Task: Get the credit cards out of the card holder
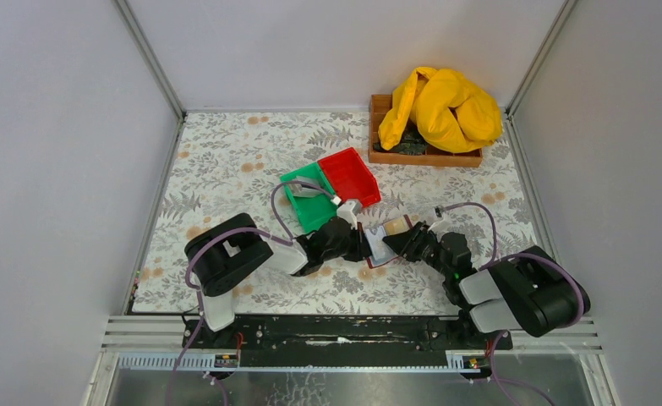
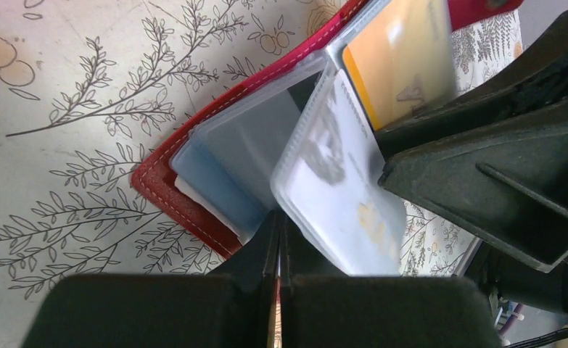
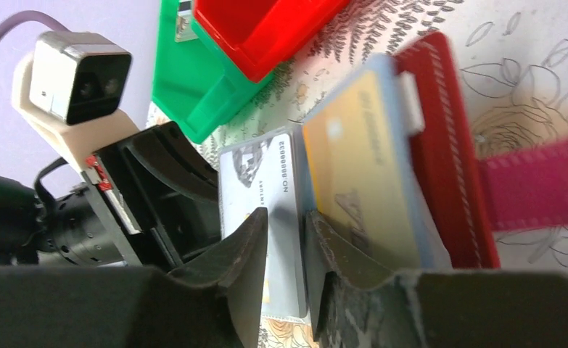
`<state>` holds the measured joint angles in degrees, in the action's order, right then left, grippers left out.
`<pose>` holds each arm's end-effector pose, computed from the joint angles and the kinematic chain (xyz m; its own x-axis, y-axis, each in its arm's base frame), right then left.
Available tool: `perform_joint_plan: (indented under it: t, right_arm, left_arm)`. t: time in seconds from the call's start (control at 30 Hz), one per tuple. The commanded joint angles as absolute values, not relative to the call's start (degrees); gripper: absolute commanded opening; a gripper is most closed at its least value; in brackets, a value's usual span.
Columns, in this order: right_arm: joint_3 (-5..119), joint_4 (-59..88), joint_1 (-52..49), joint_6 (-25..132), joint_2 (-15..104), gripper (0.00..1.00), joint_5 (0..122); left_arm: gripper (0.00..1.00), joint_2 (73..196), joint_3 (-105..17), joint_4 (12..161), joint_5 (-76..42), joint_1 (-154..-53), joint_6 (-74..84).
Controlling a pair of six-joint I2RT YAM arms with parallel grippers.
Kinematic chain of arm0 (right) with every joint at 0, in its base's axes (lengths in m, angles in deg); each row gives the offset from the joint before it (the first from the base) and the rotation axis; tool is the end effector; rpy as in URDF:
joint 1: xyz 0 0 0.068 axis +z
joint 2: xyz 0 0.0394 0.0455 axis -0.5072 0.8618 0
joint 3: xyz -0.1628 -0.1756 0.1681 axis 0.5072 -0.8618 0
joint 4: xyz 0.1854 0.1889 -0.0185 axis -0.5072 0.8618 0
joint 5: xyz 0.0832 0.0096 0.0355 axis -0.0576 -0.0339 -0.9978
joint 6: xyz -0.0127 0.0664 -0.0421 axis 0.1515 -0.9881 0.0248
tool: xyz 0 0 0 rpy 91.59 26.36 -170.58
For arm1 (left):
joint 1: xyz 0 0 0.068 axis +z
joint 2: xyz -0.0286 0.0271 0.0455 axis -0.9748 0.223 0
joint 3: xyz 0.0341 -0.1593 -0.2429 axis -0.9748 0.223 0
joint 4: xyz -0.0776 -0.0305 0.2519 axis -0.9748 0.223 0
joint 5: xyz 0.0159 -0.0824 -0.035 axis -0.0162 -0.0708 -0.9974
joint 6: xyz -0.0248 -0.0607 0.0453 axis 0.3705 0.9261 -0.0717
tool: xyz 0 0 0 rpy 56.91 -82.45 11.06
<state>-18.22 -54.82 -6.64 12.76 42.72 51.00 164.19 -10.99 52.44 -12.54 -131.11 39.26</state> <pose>0.1848 0.1038 0.1361 -0.5867 0.5085 -0.6302 -0.3261 0.5640 0.7586 0.2172 -0.3060 0.1130 -0.8086 -0.1134 -0.5773 0.3698 0.6653 -0.6486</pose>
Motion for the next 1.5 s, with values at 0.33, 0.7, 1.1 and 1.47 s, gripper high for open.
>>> perform_joint_plan:
  t: [0.33,0.7,1.1,1.47]
  right_arm:
    - [-18.92,-58.12,-4.33,9.45,42.76,0.27,39.29]
    - [-12.25,-19.93,-4.34,20.93,26.97,0.48,50.46]
    - [-6.51,-3.20,-4.31,25.26,20.69,0.51,60.07]
    - [-5.18,4.77,-4.37,26.01,16.60,0.47,68.46]
  left_arm:
    - [0.00,167.91,-10.95,57.33,-14.12,-133.67,38.88]
    - [0.00,163.48,-14.40,72.40,-7.75,-133.64,35.47]
    - [0.32,154.41,-10.66,80.12,1.71,-134.56,36.35]
    - [0.32,144.84,-10.13,85.83,12.72,-135.50,36.90]
